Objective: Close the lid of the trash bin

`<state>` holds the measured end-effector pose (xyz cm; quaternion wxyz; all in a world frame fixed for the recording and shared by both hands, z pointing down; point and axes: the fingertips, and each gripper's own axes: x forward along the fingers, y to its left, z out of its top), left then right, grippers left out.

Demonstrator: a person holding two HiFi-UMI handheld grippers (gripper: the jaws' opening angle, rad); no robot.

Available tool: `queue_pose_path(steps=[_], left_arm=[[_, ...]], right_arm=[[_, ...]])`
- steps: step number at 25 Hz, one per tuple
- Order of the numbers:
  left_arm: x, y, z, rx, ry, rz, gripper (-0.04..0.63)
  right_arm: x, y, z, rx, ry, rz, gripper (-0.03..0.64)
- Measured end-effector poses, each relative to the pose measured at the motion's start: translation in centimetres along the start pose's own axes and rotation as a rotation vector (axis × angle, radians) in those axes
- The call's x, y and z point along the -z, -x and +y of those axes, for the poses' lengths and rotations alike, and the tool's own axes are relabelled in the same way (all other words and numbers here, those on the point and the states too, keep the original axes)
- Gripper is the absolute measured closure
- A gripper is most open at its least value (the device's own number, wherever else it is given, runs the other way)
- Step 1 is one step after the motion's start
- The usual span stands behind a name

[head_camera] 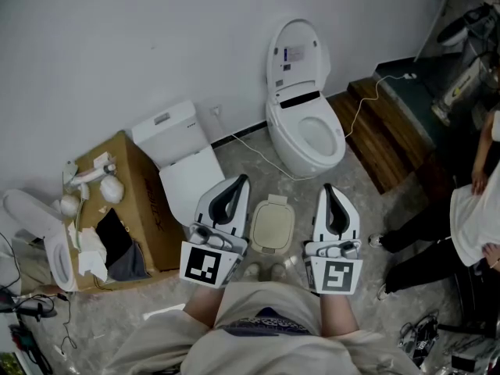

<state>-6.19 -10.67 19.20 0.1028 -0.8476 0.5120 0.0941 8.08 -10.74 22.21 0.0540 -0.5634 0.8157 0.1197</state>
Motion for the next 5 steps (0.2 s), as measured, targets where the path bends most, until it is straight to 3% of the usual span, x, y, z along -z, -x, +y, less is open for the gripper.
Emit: queue_pose_path(steps=[5], left_arm=[[0.78,0.09,-0.02,-0.01,0.008,0.035,0.598]], right_arm=[[-0.03,-0.01,-0.34,0.005,0.004,0.0,0.611]])
